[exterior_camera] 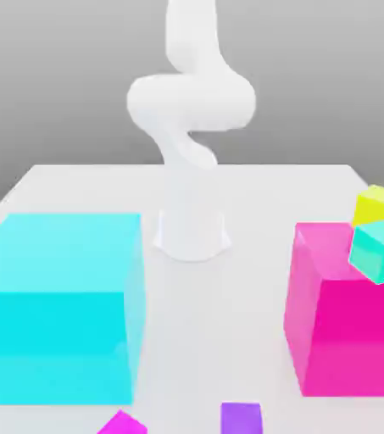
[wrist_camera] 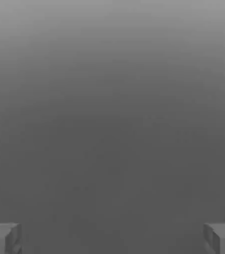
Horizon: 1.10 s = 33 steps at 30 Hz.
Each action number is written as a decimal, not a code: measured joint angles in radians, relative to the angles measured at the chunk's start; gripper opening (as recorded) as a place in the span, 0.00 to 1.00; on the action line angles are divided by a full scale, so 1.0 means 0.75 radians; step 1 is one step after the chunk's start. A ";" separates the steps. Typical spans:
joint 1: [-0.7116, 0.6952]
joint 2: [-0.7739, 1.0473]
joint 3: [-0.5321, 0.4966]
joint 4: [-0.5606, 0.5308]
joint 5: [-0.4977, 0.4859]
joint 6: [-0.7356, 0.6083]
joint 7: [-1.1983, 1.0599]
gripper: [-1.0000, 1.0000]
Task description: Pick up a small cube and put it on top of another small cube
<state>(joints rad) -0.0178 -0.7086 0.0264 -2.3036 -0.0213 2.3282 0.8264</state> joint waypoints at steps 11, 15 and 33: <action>-0.074 0.542 0.123 -0.020 -0.133 0.165 0.161 0.50; -0.082 0.735 0.147 -0.028 -0.174 0.225 0.214 0.50; -0.011 1.576 0.136 -0.018 -0.193 0.607 0.312 0.00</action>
<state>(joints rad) -0.0264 0.4735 0.1287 -2.3167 -0.1661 2.7834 1.0605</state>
